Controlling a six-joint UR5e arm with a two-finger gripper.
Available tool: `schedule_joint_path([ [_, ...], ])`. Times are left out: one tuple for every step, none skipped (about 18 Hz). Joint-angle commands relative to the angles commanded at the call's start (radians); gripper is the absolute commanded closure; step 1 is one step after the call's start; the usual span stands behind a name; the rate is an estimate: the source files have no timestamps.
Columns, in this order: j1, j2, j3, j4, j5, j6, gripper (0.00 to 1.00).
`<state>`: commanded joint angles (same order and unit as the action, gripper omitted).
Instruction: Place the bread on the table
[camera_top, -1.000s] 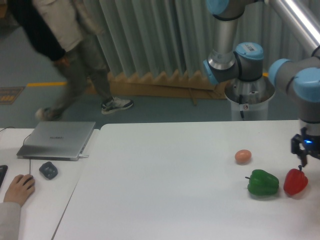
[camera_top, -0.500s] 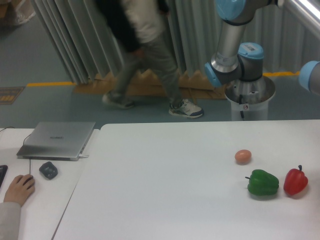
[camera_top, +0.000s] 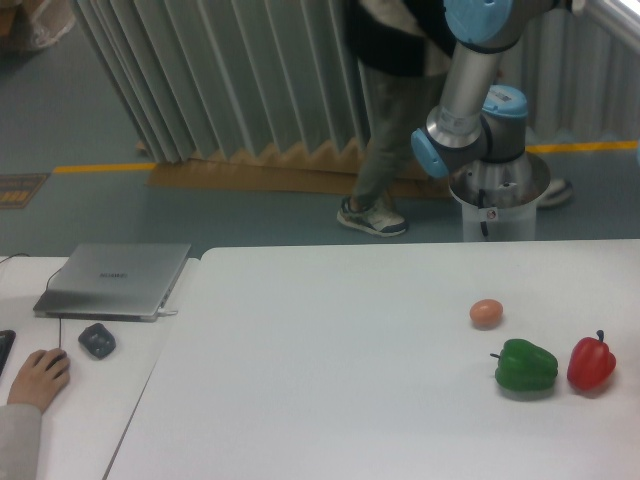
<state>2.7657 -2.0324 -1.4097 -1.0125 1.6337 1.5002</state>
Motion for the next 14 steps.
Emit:
schedule_joint_path([
  [0.014,-0.011,0.0,0.017,0.0,0.005,0.0],
  [0.017,-0.035,-0.002,0.04,0.0,0.015,0.0],
  [0.023,-0.046,0.0,0.048,0.0,0.017,0.0],
  [0.034,-0.048,0.002,0.046,0.0,0.02,0.0],
  [0.04,-0.045,0.002,0.046,-0.002,0.026,0.0],
  [0.049,-0.046,0.002,0.046,-0.002,0.049,0.0],
  [0.055,-0.049,0.009,0.048,-0.002,0.058,0.0],
  [0.058,-0.058,0.032,0.049,-0.003,0.06,0.0],
  [0.058,-0.072,0.047,0.049,-0.003,0.061,0.0],
  [0.058,-0.08,0.049,0.051,-0.002,0.061,0.0],
  [0.058,-0.086,0.049,0.054,-0.002,0.061,0.0],
  [0.058,-0.086,0.049,0.054,-0.002,0.061,0.0],
  [0.058,-0.089,0.049,0.054,-0.002,0.061,0.0],
  [0.06,-0.097,0.051,0.058,-0.002,0.061,0.0],
])
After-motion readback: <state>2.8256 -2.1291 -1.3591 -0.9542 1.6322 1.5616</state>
